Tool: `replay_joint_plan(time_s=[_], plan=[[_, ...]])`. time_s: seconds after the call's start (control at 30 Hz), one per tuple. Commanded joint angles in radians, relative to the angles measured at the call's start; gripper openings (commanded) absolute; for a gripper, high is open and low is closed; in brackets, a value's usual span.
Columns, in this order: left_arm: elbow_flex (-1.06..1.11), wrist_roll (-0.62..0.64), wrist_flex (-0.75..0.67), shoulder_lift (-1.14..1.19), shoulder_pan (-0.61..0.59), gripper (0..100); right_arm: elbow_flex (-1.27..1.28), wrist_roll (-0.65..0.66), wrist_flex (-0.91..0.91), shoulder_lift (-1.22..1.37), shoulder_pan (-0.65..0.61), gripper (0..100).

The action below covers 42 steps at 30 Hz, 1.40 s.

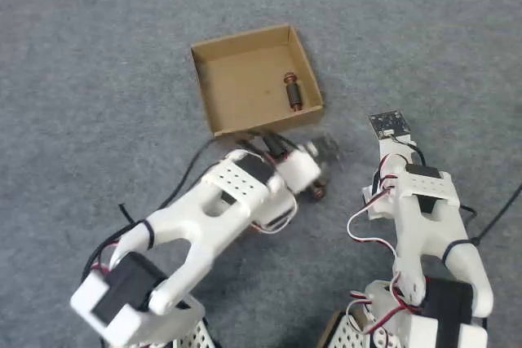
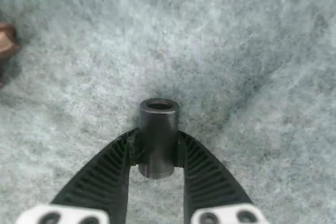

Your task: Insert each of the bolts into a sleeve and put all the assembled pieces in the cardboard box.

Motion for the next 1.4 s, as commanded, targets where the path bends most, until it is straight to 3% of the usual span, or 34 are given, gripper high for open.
replay_joint_plan(time_s=[0.0,0.23,0.3,0.37,0.6,0.8,1.2,1.37], plan=[[-0.007,0.233,-0.029,-0.097,-0.012,16,0.002,0.006,-0.024,-0.053,-0.015,0.7],[-0.001,0.276,0.167,-0.261,0.046,15,0.002,0.006,-0.024,-0.053,-0.015,0.7],[0.021,0.276,0.18,-0.307,0.04,10,0.002,0.006,-0.024,-0.053,-0.015,0.7],[0.07,0.276,0.155,-0.338,0.041,1,0.002,0.006,-0.024,-0.053,-0.015,0.7],[0.288,0.293,0.037,-0.376,0.041,1,0.002,0.006,-0.024,-0.053,-0.016,0.7],[0.318,0.516,-0.021,-0.37,0.048,1,0.002,0.006,-0.025,-0.053,-0.016,0.7],[0.312,0.512,-0.037,-0.207,0.038,1,0.002,0.006,-0.024,-0.053,-0.016,0.7],[0.272,0.517,-0.115,-0.112,-0.069,1,0.002,0.006,-0.021,-0.053,-0.016,0.7]])
